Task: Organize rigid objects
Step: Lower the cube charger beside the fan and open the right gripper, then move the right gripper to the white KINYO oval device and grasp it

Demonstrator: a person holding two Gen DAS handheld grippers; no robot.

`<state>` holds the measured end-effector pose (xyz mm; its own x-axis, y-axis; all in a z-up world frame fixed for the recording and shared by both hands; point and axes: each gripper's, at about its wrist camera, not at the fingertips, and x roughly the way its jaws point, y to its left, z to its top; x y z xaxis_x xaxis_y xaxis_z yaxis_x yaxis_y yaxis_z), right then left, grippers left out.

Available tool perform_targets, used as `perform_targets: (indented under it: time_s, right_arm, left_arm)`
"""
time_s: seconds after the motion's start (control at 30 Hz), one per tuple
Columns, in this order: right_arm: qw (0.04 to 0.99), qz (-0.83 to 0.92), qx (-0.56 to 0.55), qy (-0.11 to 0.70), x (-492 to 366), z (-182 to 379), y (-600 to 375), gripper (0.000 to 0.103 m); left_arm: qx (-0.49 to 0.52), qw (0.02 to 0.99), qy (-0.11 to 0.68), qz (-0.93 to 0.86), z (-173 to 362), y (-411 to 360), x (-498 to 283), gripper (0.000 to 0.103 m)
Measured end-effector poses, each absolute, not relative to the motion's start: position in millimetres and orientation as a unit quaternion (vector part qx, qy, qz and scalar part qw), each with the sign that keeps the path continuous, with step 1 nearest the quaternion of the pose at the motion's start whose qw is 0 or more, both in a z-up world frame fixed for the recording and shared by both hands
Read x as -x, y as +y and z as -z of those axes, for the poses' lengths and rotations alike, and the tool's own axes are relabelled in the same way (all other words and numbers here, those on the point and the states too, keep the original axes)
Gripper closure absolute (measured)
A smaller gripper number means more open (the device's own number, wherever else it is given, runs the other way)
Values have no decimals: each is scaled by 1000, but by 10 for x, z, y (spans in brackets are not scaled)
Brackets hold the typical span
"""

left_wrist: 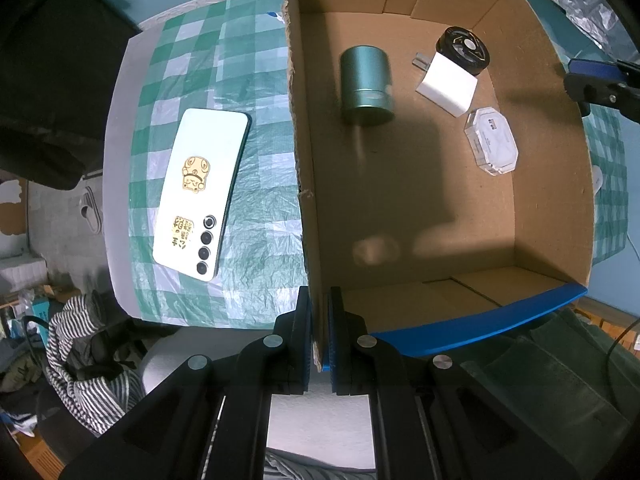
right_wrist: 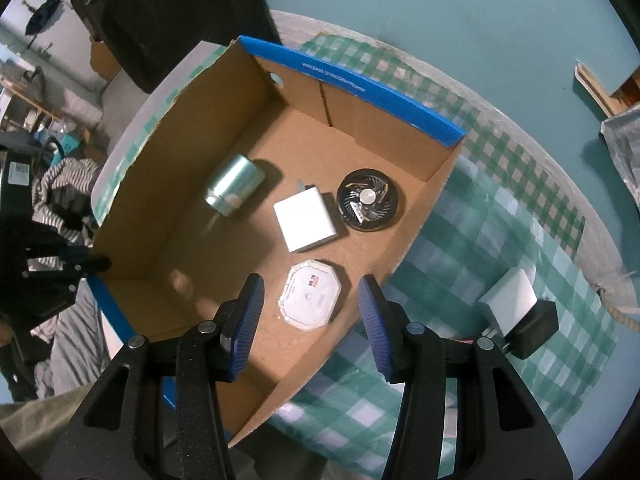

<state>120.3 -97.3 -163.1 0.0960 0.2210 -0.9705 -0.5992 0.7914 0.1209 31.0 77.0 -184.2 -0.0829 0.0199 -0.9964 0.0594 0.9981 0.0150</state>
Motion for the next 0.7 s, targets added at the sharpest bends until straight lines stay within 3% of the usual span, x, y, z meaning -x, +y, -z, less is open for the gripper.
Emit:
perform_targets:
  time_s: [0.37, 0.7]
  right_arm:
    - [732, -270, 146, 608, -1157, 1513, -1138, 53]
    - [744, -235, 123, 614, -1170, 1486, -1460, 39]
  left_arm:
    - [-27, 676, 736, 15, 1840, 767, -316, 98]
    - [-26, 679, 734, 16, 1813, 779, -327, 98]
